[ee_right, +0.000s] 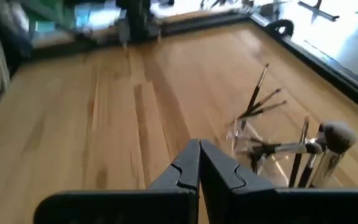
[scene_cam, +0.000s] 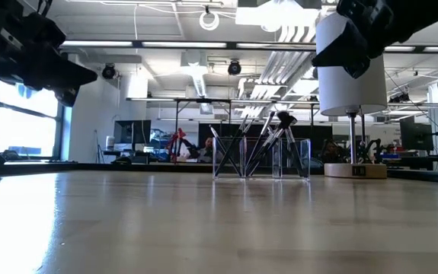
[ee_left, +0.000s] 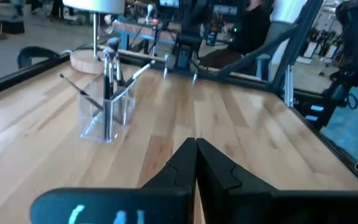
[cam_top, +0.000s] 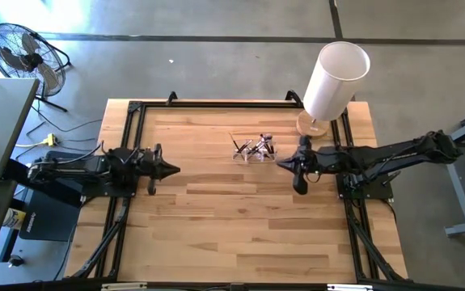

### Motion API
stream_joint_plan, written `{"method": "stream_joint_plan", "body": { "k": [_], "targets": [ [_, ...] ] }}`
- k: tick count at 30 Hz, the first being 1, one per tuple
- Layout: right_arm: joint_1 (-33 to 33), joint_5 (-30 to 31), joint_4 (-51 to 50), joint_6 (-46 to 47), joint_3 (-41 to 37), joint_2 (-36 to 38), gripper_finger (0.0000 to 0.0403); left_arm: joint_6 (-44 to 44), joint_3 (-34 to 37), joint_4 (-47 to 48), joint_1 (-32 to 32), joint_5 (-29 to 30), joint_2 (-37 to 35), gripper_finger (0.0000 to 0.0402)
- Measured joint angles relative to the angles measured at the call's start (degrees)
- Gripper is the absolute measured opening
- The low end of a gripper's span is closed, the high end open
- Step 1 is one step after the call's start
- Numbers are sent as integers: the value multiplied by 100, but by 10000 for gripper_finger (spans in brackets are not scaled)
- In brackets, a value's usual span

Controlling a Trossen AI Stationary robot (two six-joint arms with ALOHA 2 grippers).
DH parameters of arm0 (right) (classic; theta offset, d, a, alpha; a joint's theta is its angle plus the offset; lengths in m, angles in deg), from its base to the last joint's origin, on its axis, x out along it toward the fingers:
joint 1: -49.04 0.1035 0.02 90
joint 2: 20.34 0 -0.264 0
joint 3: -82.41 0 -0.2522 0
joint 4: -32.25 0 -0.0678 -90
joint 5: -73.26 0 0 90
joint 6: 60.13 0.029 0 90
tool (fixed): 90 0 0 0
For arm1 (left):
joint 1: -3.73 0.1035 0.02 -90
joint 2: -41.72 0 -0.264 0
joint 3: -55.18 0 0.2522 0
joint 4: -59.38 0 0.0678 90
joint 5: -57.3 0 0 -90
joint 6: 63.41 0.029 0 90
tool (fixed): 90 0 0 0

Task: Put items in baskets/containers
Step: Return to Home Position

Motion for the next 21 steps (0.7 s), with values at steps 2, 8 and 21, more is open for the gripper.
{"method": "stream_joint_plan", "body": {
  "k": [2, 8, 21],
  "targets": [
    [0, -195, -284, -302, -8, 53, 1, -2, 2, -16, 0, 20, -14, 2],
    [0, -774, 127, -693, -709, 434, 1, -3, 2, -4, 0, 53, -12, 3],
    [-394, -1930, 1180, -680, -2746, 2556, 0, -3, 2, 4, 0, 77, -9, 3]
  ]
}}
